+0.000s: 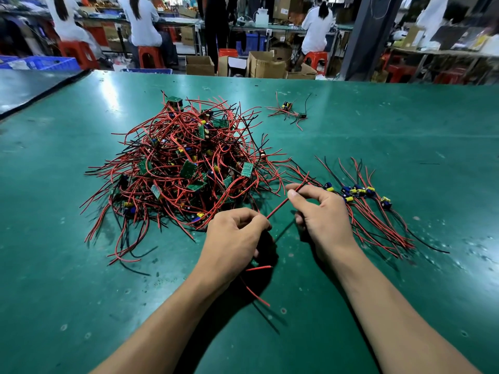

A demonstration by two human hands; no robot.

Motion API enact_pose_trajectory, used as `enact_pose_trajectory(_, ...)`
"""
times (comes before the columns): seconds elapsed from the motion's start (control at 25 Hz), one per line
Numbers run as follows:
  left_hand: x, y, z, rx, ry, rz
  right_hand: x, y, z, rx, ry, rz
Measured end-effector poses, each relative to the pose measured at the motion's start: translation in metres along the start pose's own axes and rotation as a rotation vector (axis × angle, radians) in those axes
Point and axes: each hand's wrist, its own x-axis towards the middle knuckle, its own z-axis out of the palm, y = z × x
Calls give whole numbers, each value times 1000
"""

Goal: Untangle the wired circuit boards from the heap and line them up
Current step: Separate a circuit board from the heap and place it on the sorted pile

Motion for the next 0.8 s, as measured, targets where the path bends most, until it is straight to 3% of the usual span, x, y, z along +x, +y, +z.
enact_pose_trajectory(0.16, -3, 3, -2, 26, -22, -8, 9, 2, -9, -32, 150, -73)
enact_pose_trajectory(0.28, -5, 4, -3, 20, -25, -6, 8, 0, -8, 15, 170, -64)
enact_pose_trajectory(0.52, -5, 5, -2, 1, -58, 2, 9, -23, -16, 789, -10, 471)
enact_pose_trajectory(0.6, -5, 5, -2, -9, -72, 0, 10, -22, -18, 935, -40, 542)
enact_pose_trajectory(0.68, -4, 3, -2, -13, -72, -1, 9, -18, -15, 850, -28, 468)
enact_pose_trajectory(0.8, -5, 3, -3, 2, -85, 1, 10, -3, -14, 226, 171, 81)
